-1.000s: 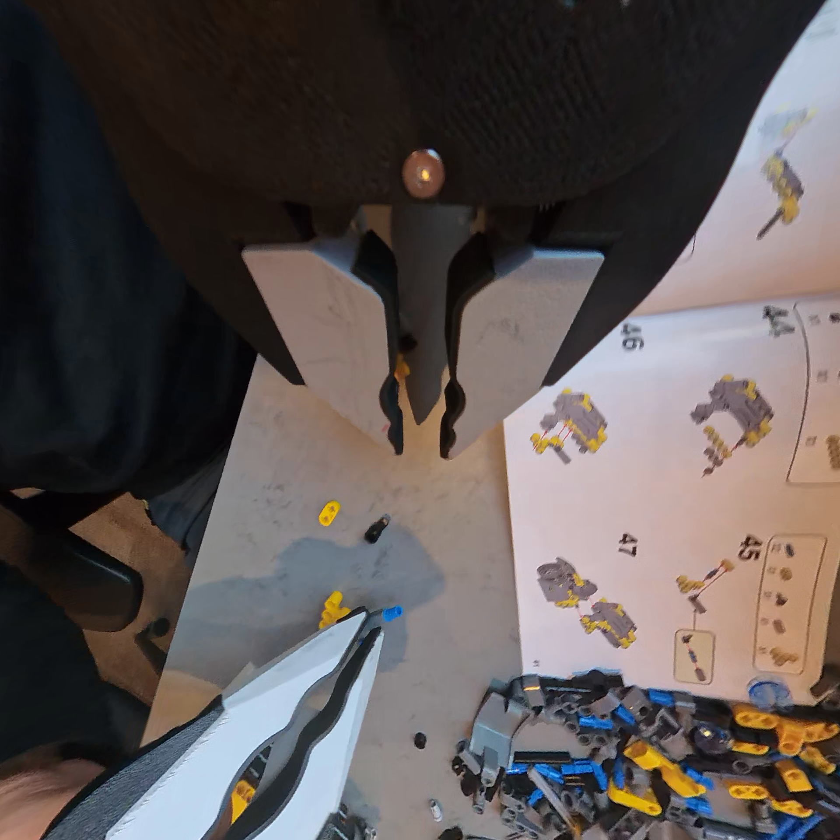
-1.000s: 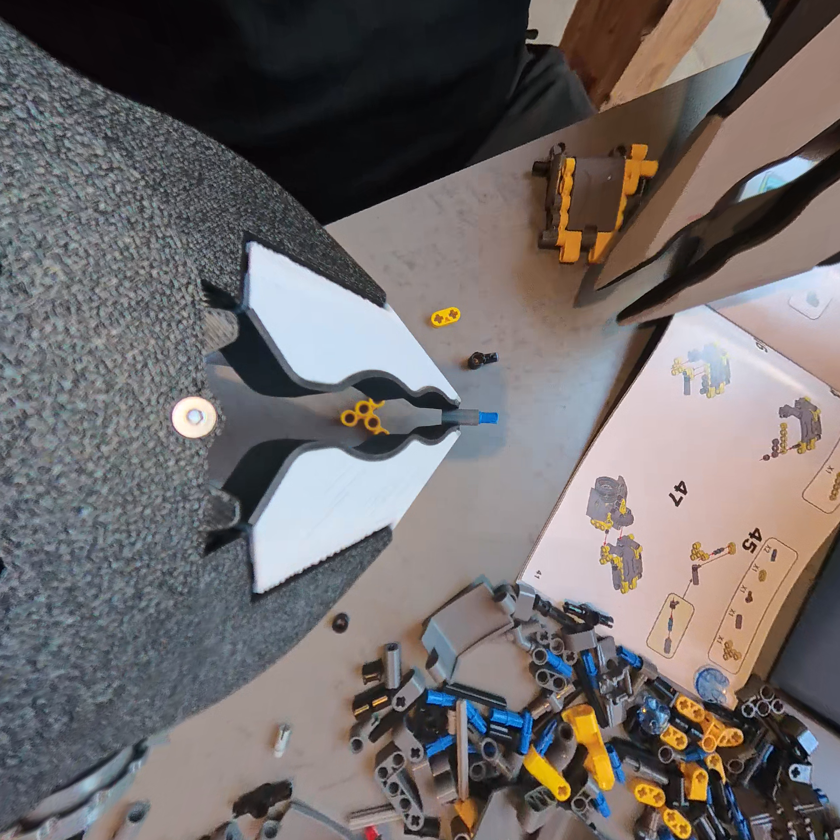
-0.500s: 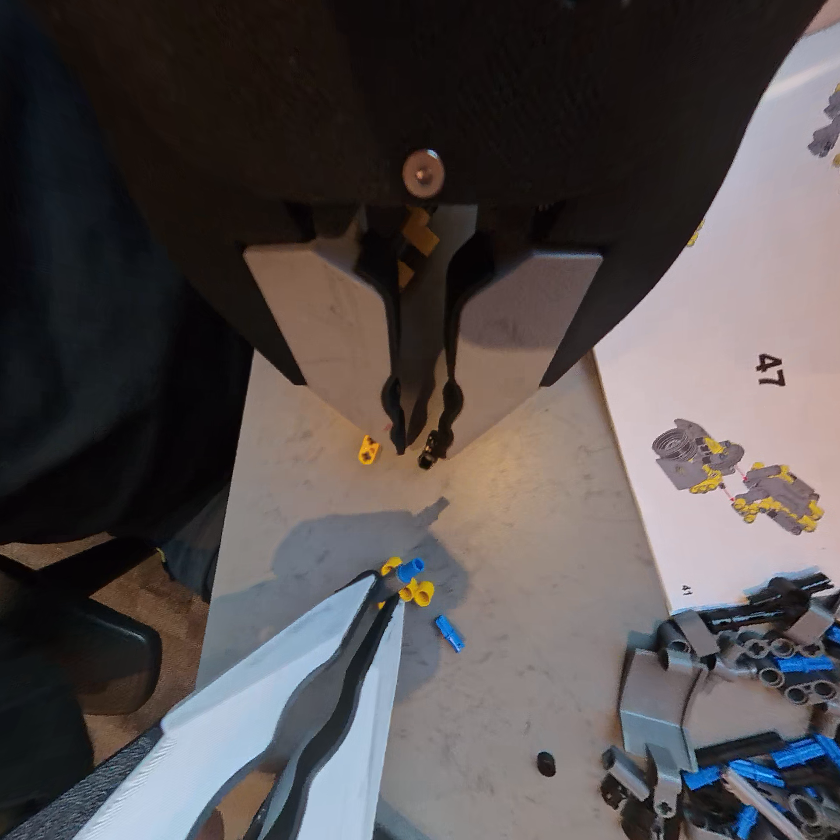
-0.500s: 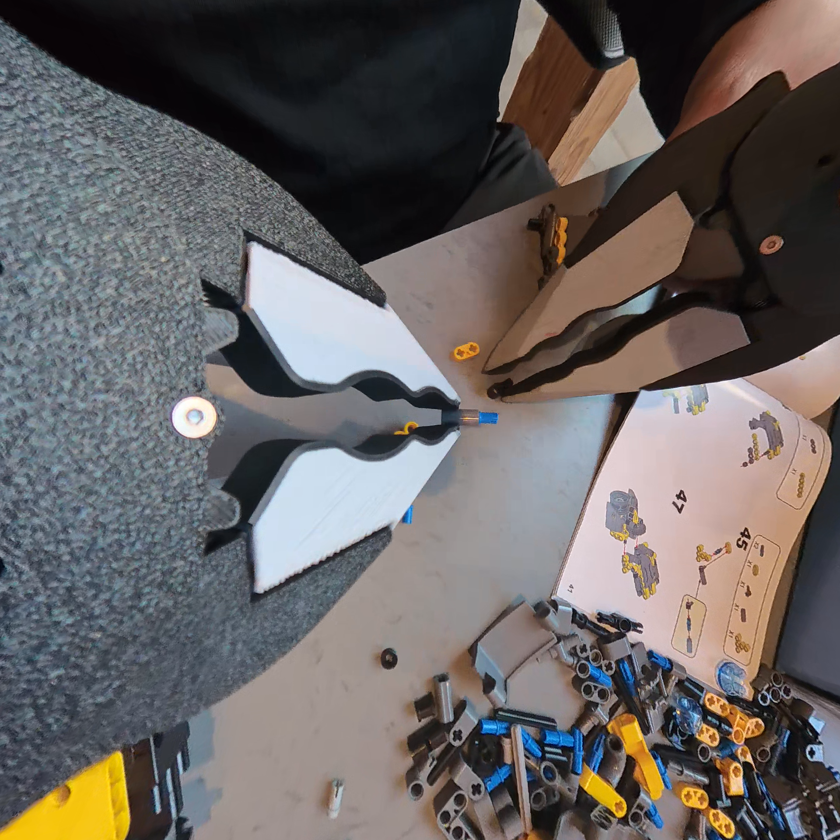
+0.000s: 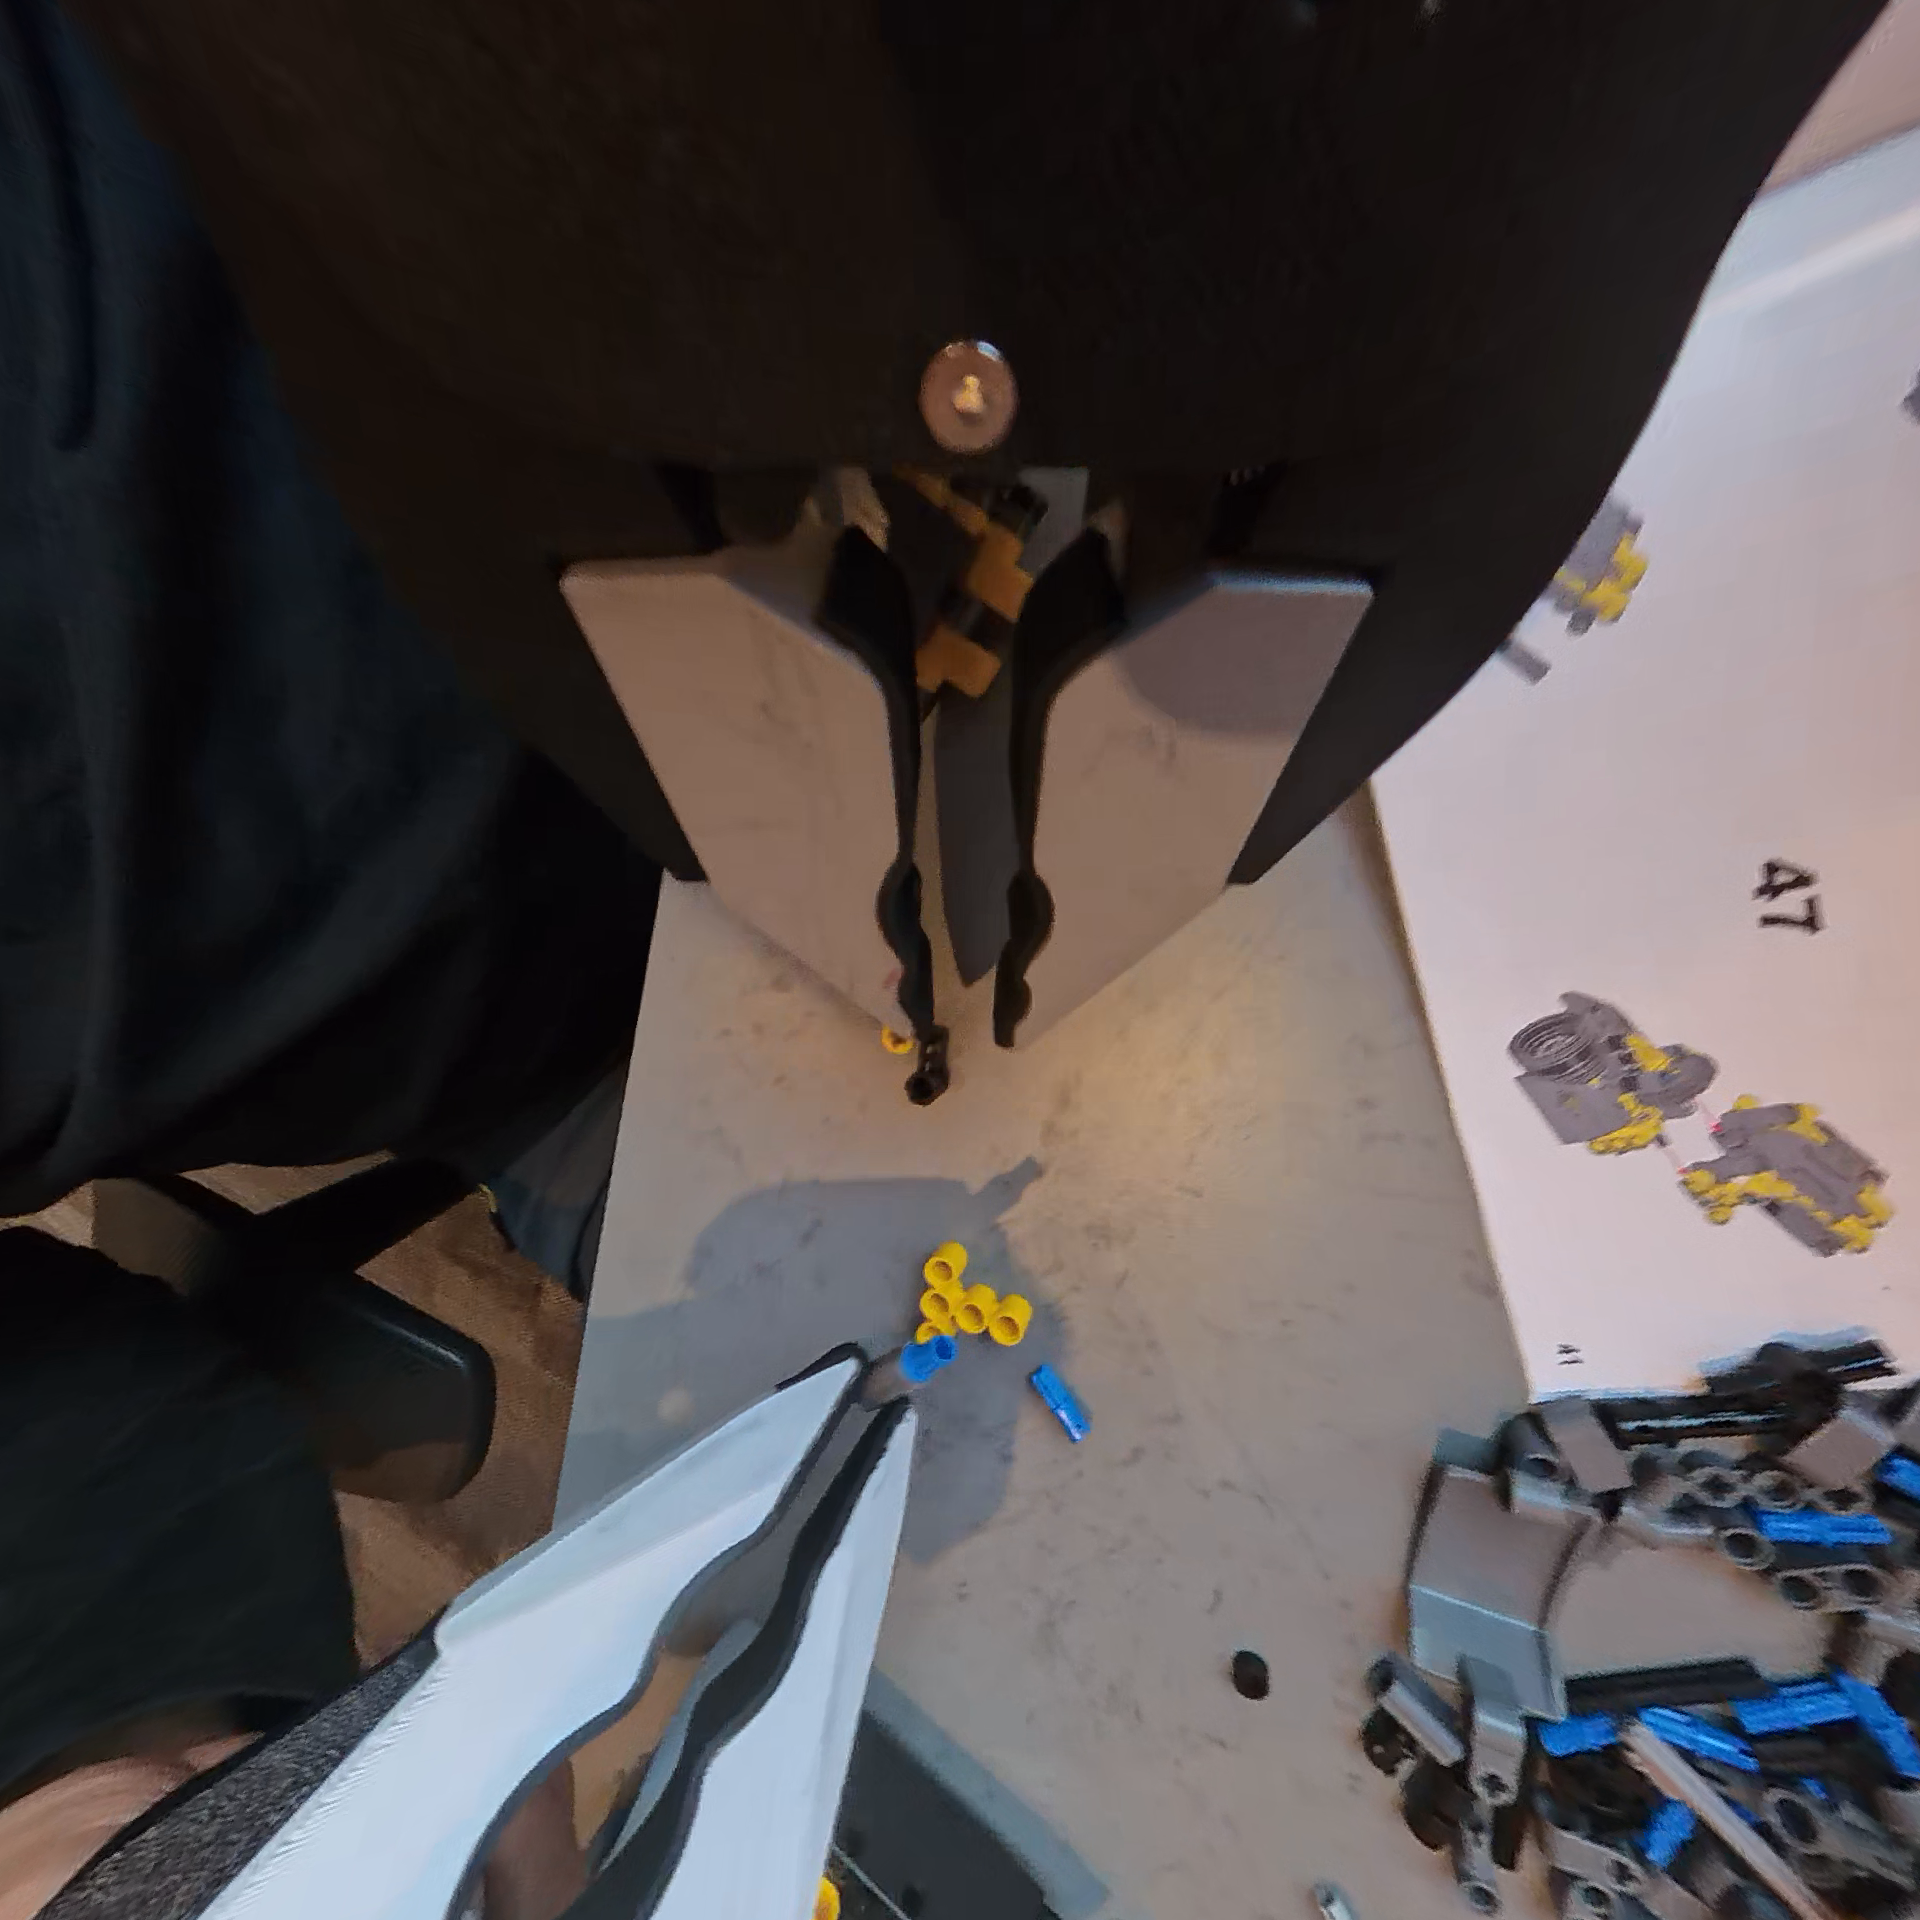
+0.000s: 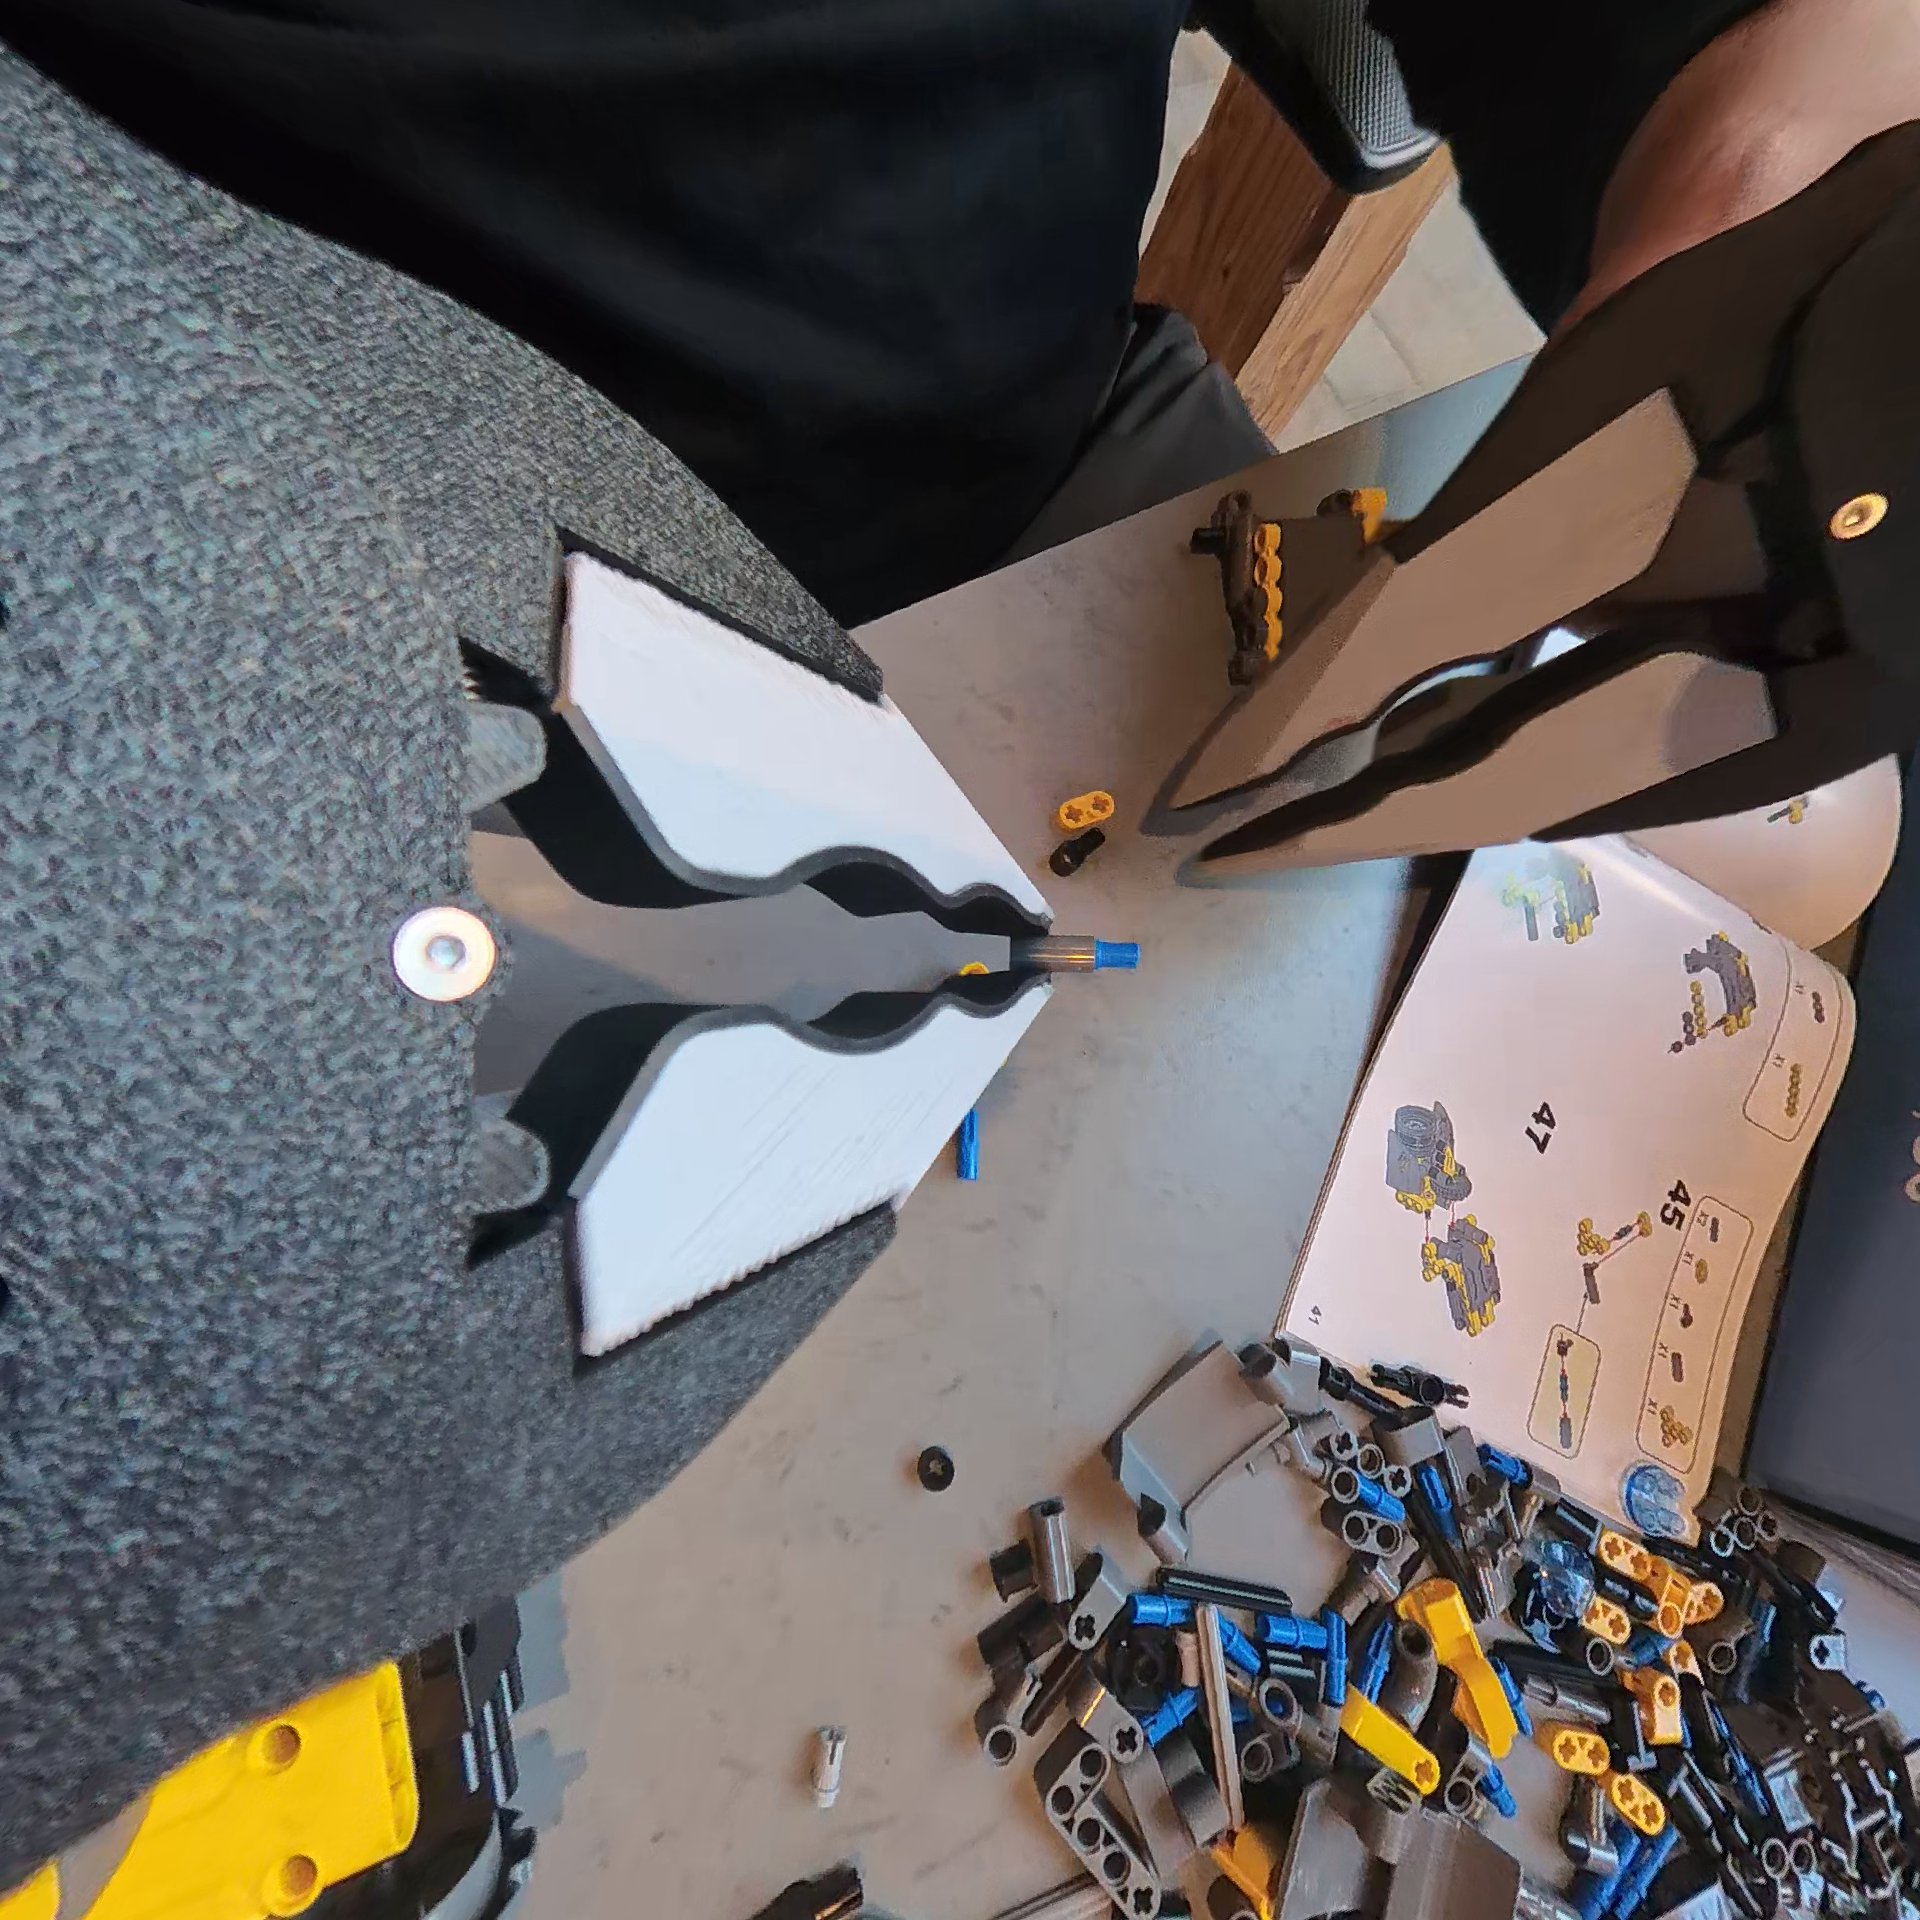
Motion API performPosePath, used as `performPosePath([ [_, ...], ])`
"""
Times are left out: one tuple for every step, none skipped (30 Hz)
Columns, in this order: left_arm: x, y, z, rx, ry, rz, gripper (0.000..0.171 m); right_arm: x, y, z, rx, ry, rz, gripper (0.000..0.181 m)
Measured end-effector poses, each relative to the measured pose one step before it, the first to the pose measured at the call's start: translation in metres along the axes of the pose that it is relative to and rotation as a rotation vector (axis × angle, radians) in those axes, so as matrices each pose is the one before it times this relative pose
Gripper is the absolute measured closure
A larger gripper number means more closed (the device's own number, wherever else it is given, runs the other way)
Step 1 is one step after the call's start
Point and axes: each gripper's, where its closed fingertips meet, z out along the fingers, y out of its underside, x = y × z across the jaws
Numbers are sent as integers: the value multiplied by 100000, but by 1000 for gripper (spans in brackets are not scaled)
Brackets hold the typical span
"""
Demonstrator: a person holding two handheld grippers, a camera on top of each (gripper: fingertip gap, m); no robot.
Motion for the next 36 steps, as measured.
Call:
performPosePath([
  [-231,-4,-443,306,-1957,372,163,-79,-13,-50,144,-645,205,176],
  [-243,-22,-443,130,-2315,902,163,-122,-17,-51,234,-911,153,176],
  [-251,-62,-433,174,-2650,1081,163,-124,-33,-25,166,-855,117,176],
  [-199,-156,-403,577,-2482,1169,163,-115,-9,7,23,-594,-134,176],
  [-54,-205,-361,743,-1723,1115,163,-155,-31,33,76,-494,-830,176],
  [35,-230,-310,694,-1219,1035,163,-228,-71,61,270,-512,-1742,176],
  [74,-219,-253,679,-1074,906,163,-255,-94,108,386,-284,-2432,176],
  [129,-225,-212,963,-816,664,163,-215,-116,150,375,224,-2492,176],
  [211,-213,-169,1228,-178,278,163,-133,-103,199,330,600,-1866,176],
  [273,-205,-105,1463,270,-98,163,-118,-65,256,182,375,-910,176],
  [271,-170,-58,1362,422,-229,164,-203,-12,293,-60,-337,-277,176],
  [263,-77,4,911,515,-195,164,-238,-13,316,-8,-678,-248,176],
  [239,-14,86,472,510,-24,163,-240,-55,284,339,-568,-656,176],
  [148,64,133,2,235,191,163,-212,-93,246,499,-353,-1168,176],
  [53,105,160,-254,-202,340,163,-152,-95,179,418,1,-1461,176],
  [-35,118,145,-233,-443,418,163,-142,-131,129,517,-32,-1510,176],
  [-86,134,99,-225,-543,221,163,-184,-234,45,1237,-500,-1411,176],
  [-89,109,50,12,-322,-63,163,-172,-348,-41,2160,-713,-1037,176],
  [-13,44,-14,314,304,-277,163,-80,-407,-104,2693,-552,-360,176],
  [24,-49,-68,894,629,-327,163,-56,-439,-153,3036,-775,270,176],
  [88,-170,-123,1670,876,-34,163,-119,-494,-155,3591,-1541,843,176],
  [216,-374,-191,2693,1364,534,163,-221,-533,-137,4073,-2497,1639,176],
  [324,-593,-239,3957,1614,1250,162,-361,-502,-65,3763,-3458,2358,176],
  [325,-697,-263,4583,1336,1735,160,-374,-408,-17,3040,-3507,2542,176],
  [259,-655,-283,4200,836,1953,159,-194,-362,5,2663,-2235,2175,176],
  [80,-396,-235,2632,-253,1790,161,-30,-373,-63,2727,-1112,1594,176],
  [110,-335,-197,2313,69,1654,159,13,-401,-130,2730,-862,1401,176],
  [237,-312,-174,2553,1070,1038,158,-6,-400,-167,2689,-1002,1530,176],
  [162,-188,-151,1999,755,349,158,-42,-356,-169,2476,-1362,1749,176],
  [82,-56,-112,1226,515,-20,157,-91,-317,-159,2286,-1730,2027,176],
  [42,24,-72,812,409,-308,157,-113,-309,-112,2351,-1930,2251,176],
  [47,-36,-53,1059,474,-246,156,-126,-269,-72,2235,-2032,2315,176],
  [148,-101,-38,1328,727,216,154,-81,-198,-12,1946,-1800,2287,176],
  [130,-139,-17,1231,119,699,153,-29,-115,31,1463,-1483,2280,176],
  [145,-116,23,852,-105,1079,153,-1,-33,43,868,-1273,2173,176],
  [138,4,68,26,-76,962,153,9,-20,40,791,-1261,1839,176],
])
